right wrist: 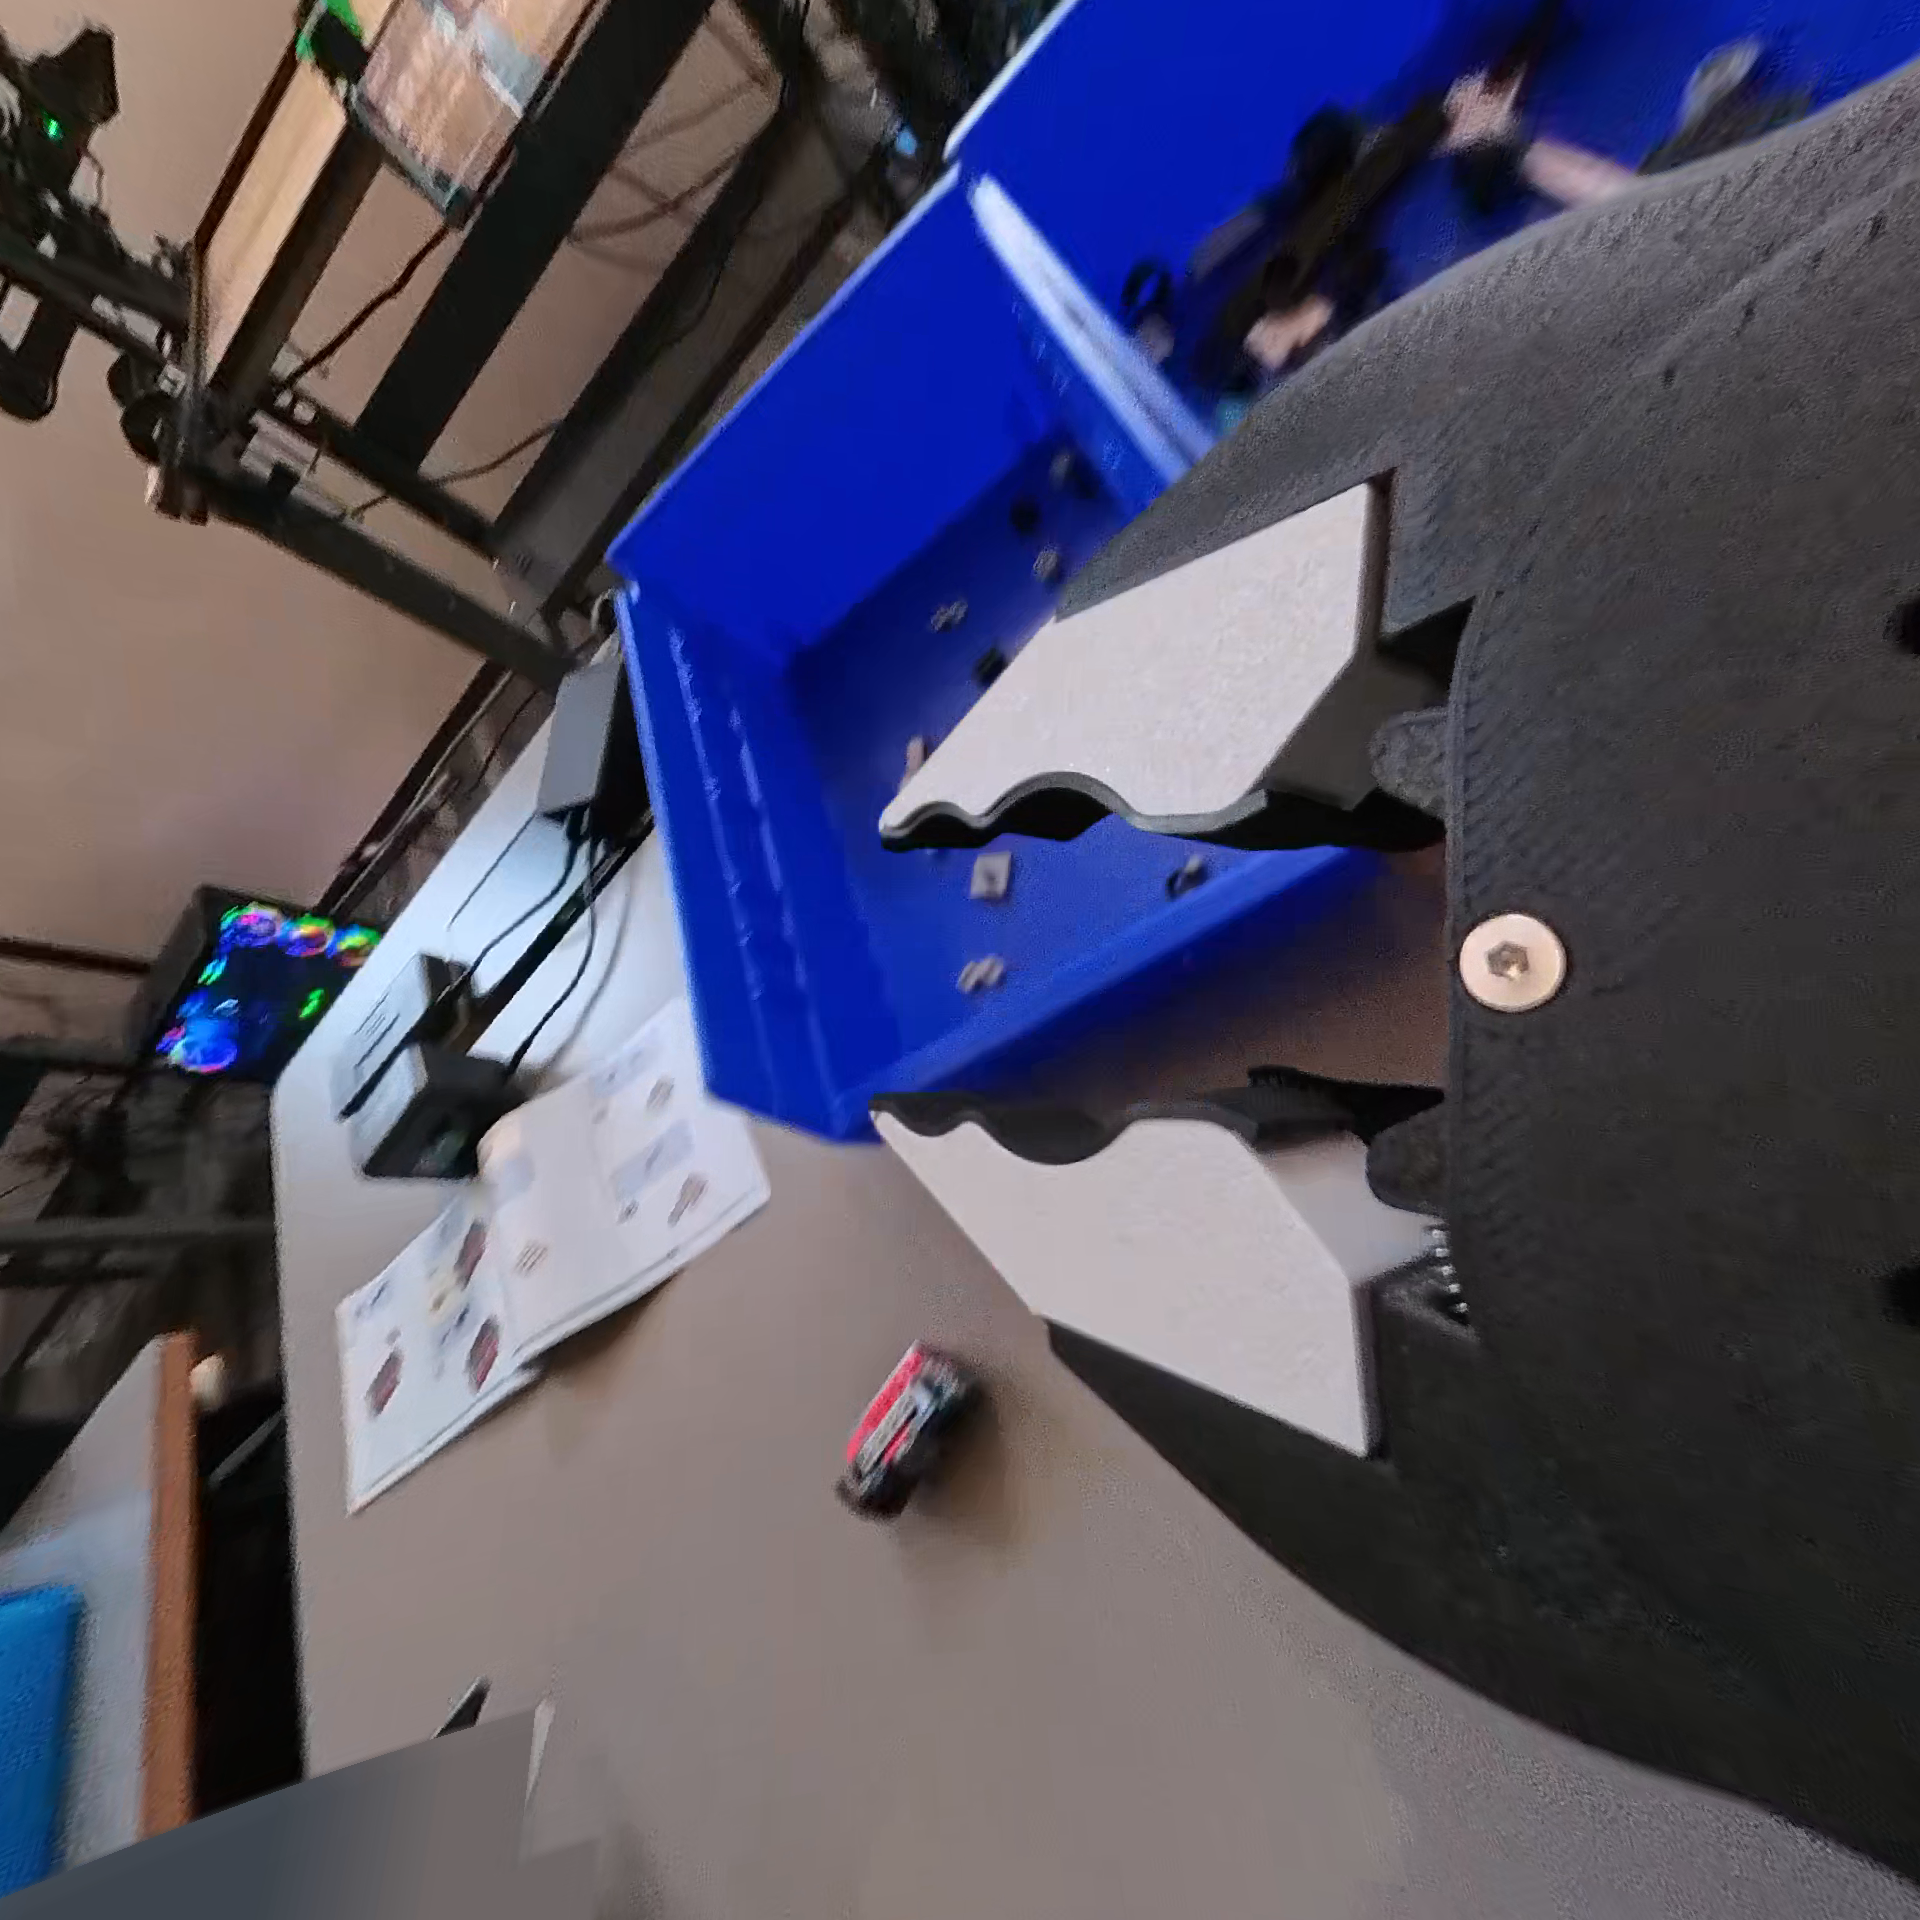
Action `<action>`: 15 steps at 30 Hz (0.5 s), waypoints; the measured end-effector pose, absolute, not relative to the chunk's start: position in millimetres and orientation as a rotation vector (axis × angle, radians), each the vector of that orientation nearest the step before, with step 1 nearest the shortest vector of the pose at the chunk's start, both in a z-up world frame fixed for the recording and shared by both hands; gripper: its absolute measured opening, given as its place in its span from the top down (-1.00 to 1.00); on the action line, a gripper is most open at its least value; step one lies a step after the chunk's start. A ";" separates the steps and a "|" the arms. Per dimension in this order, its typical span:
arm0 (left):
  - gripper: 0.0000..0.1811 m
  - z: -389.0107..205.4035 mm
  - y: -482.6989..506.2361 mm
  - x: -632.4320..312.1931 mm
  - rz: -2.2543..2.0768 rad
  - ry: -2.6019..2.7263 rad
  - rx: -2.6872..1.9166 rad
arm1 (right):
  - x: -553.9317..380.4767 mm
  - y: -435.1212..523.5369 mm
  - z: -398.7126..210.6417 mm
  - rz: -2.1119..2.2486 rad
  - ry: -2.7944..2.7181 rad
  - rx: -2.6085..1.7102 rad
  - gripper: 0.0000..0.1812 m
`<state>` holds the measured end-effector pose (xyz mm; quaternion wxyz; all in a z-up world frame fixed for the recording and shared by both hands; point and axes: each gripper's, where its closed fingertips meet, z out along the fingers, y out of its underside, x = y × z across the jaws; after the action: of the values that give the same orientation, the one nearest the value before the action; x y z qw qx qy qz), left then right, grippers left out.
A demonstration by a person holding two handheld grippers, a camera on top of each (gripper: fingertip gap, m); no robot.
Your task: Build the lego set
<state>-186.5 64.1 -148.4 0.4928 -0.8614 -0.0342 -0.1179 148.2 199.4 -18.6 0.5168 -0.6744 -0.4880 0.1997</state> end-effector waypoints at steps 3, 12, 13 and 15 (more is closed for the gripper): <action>0.09 -142.9 67.1 -163.7 -0.370 -0.051 -2.054 | 172.8 216.2 -18.9 0.414 -1.171 -1.646 0.51; 0.09 -147.7 67.7 -123.5 -0.369 0.000 -2.090 | 182.3 251.5 -32.1 0.342 -1.332 -1.693 0.64; 0.09 -149.3 67.9 -122.9 -0.349 0.009 -2.101 | 176.1 260.8 -35.3 0.333 -1.389 -1.694 0.64; 0.09 -151.7 68.2 -121.8 -0.327 0.022 -2.118 | 160.9 278.4 -48.8 0.329 -1.542 -1.725 0.65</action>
<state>-121.8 68.2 -151.7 0.4788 -0.8676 0.0092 -0.1341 160.9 278.4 -48.8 0.3915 -0.6792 -0.6071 0.1296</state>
